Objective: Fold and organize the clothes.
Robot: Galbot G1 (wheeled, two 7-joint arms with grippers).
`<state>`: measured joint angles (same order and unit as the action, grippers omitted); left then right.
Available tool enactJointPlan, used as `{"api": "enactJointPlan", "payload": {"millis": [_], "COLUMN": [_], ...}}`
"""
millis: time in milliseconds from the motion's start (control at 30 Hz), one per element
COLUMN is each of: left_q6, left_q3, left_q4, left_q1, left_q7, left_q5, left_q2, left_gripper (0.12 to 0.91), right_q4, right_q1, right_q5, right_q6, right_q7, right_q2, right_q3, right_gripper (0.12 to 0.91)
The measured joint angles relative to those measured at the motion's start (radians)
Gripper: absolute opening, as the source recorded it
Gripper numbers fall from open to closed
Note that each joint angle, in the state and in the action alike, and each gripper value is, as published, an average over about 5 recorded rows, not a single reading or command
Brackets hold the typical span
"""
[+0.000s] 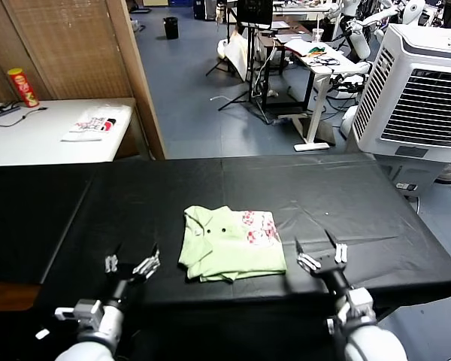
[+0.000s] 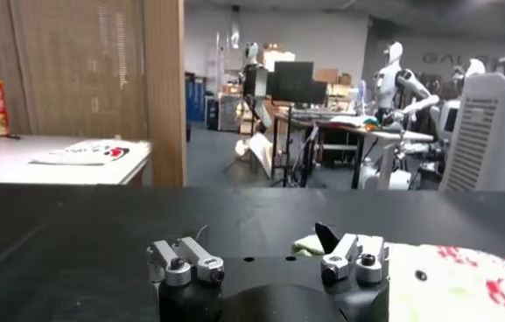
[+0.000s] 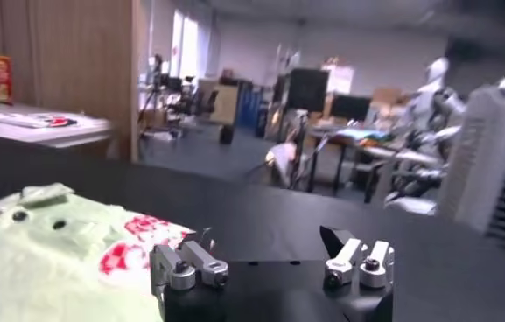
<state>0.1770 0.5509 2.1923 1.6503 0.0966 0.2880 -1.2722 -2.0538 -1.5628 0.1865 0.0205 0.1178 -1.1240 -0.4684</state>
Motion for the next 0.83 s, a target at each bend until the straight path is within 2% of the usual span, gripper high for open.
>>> {"api": "enactJointPlan", "payload": {"millis": [100,233,333,533,833], "left_q6": [-0.019,-0.021,-0.003,0.039,0.054], "left_q3": [0.007,0.014,0.015,0.020,0.028], "left_q4": [0.012,0.037,0.064,0.132,0.175], "left_q1": [0.047,0.125,0.181,0.277,0.336], "left_q7": [0.014,0.050,0.068,0.078,0.079], "left_q5": [0.006,0.034,0.048,0.056,0.052], "left_q2": [0.019,0.028,0.032,0.034,0.030], "left_gripper": [0.798,0.798,0.798,0.798,0.798], "right_q4": [-0.013,-0.042,-0.072,-0.139,-0.173], "right_q1": [-0.083,-0.188,-0.261,-0.384,-0.440], "right_q5": [-0.041,-0.054,-0.049,-0.003,0.000], "right_q6": [-0.083,-0.119,-0.102,-0.026,-0.006], "right_q7": [0.026,0.045,0.067,0.122,0.127], "right_q2": [-0.011,-0.023,-0.025,-0.023,-0.023], "right_q3": [-0.021,-0.042,-0.046,-0.056,-0.058], "right_gripper": [0.798,0.798,0.798,0.798,0.798]}}
